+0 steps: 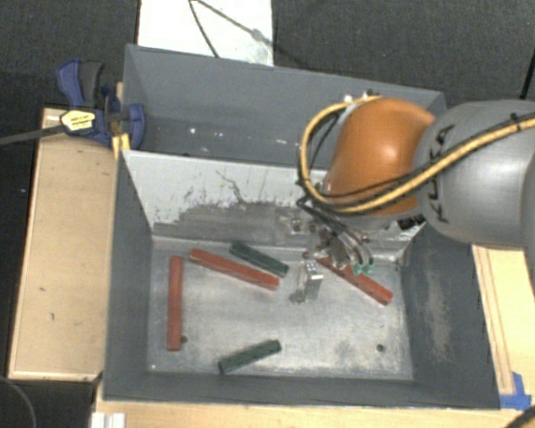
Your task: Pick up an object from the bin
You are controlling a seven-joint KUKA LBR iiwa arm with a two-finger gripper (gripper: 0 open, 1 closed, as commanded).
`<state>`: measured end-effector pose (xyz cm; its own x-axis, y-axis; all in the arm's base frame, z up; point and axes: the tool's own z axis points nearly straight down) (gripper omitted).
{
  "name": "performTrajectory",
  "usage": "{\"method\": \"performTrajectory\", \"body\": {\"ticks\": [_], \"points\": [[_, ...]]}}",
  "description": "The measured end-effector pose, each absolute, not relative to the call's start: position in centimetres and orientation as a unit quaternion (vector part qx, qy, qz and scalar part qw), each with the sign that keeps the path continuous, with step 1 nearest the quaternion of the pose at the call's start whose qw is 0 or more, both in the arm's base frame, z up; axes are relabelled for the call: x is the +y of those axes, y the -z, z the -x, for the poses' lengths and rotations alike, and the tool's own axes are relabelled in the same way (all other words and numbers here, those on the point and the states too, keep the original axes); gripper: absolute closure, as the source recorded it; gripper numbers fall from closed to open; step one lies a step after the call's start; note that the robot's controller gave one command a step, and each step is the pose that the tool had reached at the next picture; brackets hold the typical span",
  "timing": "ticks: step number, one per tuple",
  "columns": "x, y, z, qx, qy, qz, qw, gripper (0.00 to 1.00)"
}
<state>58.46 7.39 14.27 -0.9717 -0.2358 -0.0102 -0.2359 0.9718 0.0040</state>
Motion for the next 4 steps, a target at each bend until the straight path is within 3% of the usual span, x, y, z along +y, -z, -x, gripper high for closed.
{"method": "performTrajectory", "body": {"ticks": [1,2,3,4], "points": [[4.3,-26.7,-58.8,0.98,0.001,0.197,0.006,0.0],[8.0,-14.1,-54.3,0.984,-0.001,0.176,-0.004,0.0],[9.7,-6.8,-57.8,0.969,-0.001,0.247,0.001,0.0],[11.3,-7.1,-59.2,0.985,-0.001,0.174,0.003,0.0]]}}
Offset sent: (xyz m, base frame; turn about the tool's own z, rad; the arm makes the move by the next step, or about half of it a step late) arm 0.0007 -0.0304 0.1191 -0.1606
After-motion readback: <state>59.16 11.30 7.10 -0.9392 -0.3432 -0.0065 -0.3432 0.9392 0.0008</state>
